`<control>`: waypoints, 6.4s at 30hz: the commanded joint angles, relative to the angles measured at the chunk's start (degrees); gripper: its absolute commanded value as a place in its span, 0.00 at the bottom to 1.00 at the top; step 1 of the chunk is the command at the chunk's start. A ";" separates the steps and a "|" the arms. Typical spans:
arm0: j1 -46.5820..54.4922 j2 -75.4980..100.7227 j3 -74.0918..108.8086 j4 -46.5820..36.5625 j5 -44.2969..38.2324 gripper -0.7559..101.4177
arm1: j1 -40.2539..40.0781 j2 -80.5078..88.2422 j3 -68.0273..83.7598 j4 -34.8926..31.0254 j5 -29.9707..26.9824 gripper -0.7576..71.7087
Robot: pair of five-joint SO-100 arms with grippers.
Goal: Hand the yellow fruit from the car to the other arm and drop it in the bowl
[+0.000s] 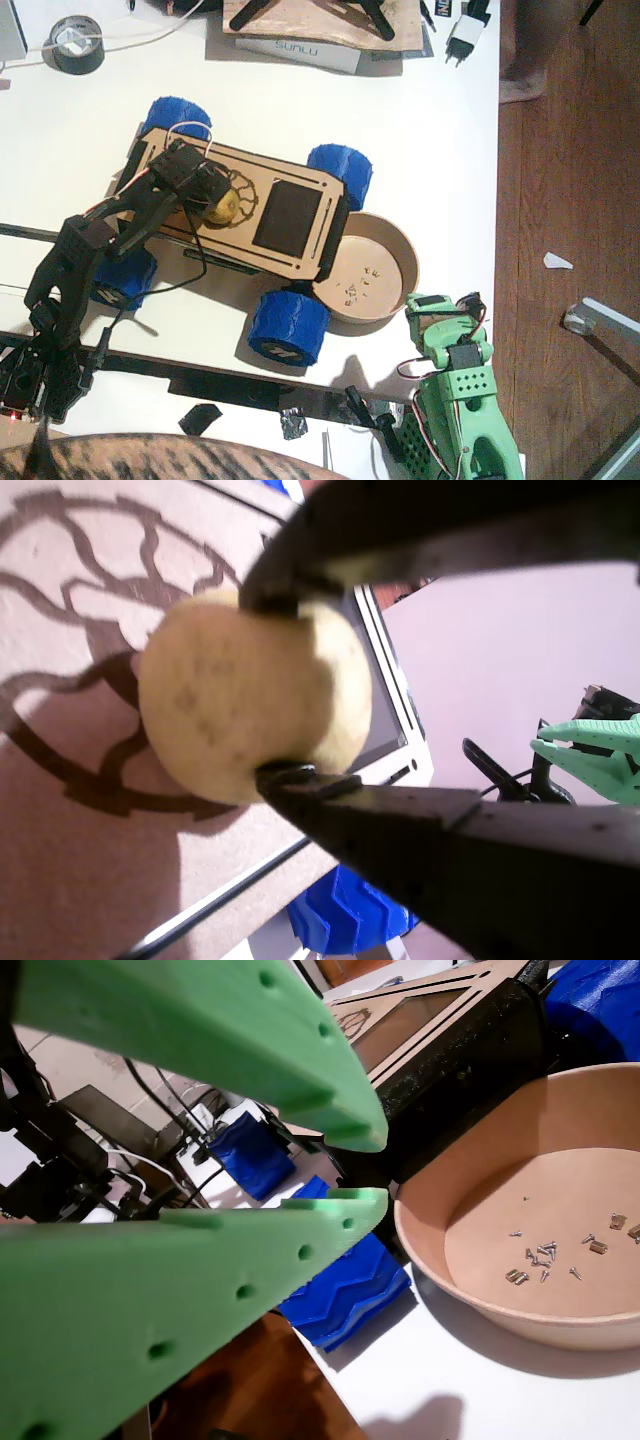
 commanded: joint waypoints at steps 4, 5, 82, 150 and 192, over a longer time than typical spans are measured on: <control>0.44 0.62 -2.29 0.53 0.70 0.01 | 0.18 0.18 -0.62 -0.62 -0.70 0.01; 0.44 0.62 -2.29 0.53 0.70 0.01 | 0.18 0.18 -0.62 -0.62 -0.70 0.01; 0.44 21.36 -1.49 15.38 -0.09 0.01 | 0.26 0.18 -0.62 -0.53 -0.53 0.01; 0.35 2.20 -2.20 10.63 0.79 0.41 | 0.62 0.18 -0.62 -0.53 -0.62 0.01; 0.35 0.79 -2.20 8.17 0.79 0.01 | 0.70 0.18 -0.62 -0.53 -0.62 0.01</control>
